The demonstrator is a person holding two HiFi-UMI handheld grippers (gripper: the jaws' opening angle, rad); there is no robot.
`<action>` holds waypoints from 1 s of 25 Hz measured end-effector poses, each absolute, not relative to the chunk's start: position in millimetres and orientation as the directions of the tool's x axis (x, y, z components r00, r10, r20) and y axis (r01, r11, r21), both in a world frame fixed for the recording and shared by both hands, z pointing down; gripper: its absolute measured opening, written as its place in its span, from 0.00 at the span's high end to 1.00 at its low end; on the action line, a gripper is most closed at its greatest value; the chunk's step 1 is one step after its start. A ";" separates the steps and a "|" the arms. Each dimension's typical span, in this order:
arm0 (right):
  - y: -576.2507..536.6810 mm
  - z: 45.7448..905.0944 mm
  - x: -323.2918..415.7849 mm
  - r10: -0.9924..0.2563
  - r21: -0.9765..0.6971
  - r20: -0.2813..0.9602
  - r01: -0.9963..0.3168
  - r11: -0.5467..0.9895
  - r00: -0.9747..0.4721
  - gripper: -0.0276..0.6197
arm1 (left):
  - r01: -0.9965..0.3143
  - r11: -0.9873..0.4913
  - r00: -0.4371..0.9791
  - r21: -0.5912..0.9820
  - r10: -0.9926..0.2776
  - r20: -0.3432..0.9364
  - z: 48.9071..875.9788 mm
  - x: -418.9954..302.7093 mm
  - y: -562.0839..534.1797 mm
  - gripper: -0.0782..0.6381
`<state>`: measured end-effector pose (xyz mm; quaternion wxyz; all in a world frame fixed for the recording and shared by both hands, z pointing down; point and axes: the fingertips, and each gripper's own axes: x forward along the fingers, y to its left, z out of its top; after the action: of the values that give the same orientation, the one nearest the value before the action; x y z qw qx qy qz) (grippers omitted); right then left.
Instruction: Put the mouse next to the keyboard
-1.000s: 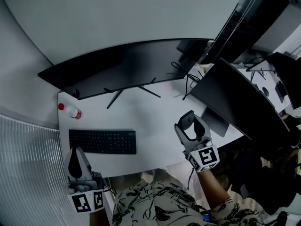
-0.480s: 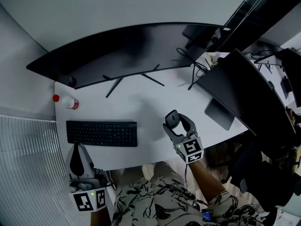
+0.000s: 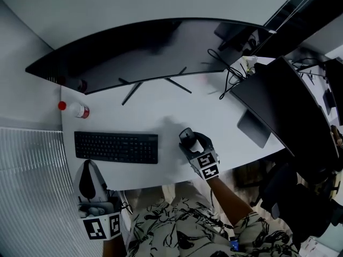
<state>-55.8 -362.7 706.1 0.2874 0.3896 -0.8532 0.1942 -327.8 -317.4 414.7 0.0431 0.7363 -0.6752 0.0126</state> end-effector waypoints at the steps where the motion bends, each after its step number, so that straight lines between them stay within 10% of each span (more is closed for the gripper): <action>1: -361.3 710.9 -57.9 -0.538 -0.109 0.655 -0.772 0.627 -0.530 0.50 | -0.995 -0.083 0.087 0.047 -0.993 0.078 415.2 -328.4 -317.2 0.89; 25: -364.9 757.6 -86.9 -0.406 -0.093 0.795 -0.752 0.652 -0.450 0.49 | -0.996 -0.070 0.075 0.054 -0.992 0.101 423.5 -343.5 -318.2 0.89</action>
<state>-86.9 -364.9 757.6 0.3883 0.3524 -0.8217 0.2231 -343.5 -318.2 423.5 0.0543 0.7311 -0.6799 0.0188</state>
